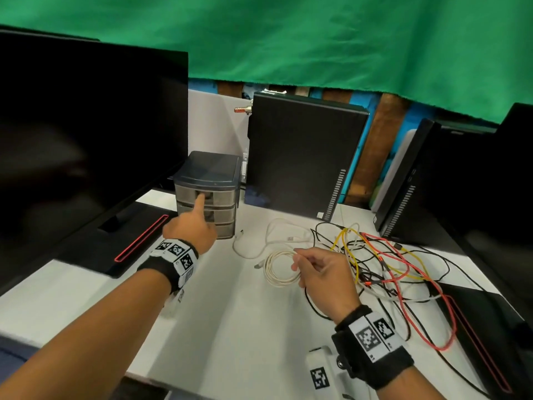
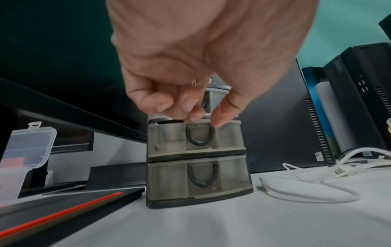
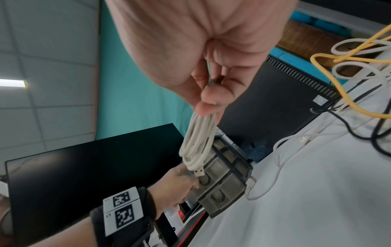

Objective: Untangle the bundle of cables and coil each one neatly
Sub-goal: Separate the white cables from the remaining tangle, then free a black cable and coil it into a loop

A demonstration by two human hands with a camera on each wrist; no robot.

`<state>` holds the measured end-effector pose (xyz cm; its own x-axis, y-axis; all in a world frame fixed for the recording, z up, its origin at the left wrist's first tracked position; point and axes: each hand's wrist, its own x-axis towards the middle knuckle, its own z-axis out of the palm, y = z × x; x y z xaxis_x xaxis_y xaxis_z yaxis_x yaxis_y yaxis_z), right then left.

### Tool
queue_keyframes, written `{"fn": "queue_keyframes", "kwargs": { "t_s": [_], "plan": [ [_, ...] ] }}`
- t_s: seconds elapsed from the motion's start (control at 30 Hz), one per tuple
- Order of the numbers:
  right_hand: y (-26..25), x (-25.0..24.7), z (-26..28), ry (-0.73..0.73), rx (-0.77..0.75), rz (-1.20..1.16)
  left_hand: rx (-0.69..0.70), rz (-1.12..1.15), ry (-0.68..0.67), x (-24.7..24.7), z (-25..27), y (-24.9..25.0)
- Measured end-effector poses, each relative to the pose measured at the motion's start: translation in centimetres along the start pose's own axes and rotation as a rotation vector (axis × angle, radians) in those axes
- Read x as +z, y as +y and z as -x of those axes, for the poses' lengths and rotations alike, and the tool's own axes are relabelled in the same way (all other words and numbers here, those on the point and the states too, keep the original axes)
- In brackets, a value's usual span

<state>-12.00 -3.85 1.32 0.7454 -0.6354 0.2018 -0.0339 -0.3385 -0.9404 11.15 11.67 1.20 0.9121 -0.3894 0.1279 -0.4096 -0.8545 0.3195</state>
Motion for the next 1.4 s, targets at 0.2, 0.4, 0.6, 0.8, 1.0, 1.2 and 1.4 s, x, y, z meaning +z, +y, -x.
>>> {"fn": "queue_keyframes", "kwargs": {
  "t_s": [0.2, 0.4, 0.6, 0.8, 1.0, 1.2, 1.4],
  "plan": [
    [-1.1, 1.6, -0.3, -0.036, -0.031, 0.013, 0.083, -0.087, 0.012, 0.4, -1.6, -0.6],
    [-1.3, 1.9, -0.9, -0.021, -0.036, 0.035, 0.122, -0.079, -0.004, 0.1, -2.4, 1.0],
    [-0.7, 1.0, -0.5, 0.003, 0.021, -0.001, 0.151, -0.026, 0.090, -0.4, -1.4, 2.3],
    [-3.2, 0.7, -2.4, 0.047, 0.012, -0.046, 0.292, 0.050, 0.386, -0.7, 3.3, 1.8],
    [-7.9, 4.3, -6.6, 0.051, -0.055, -0.071, 0.135, 0.418, 0.475, -1.0, 3.6, 0.1],
    [-9.4, 9.8, -12.6, -0.012, 0.066, 0.114, 0.056, 0.612, 0.283, 0.8, 2.4, -1.5],
    [-9.4, 13.9, -13.7, -0.162, 0.204, 0.327, 0.045, 0.562, 0.367, 0.3, 3.6, -1.2]
  ]
}}
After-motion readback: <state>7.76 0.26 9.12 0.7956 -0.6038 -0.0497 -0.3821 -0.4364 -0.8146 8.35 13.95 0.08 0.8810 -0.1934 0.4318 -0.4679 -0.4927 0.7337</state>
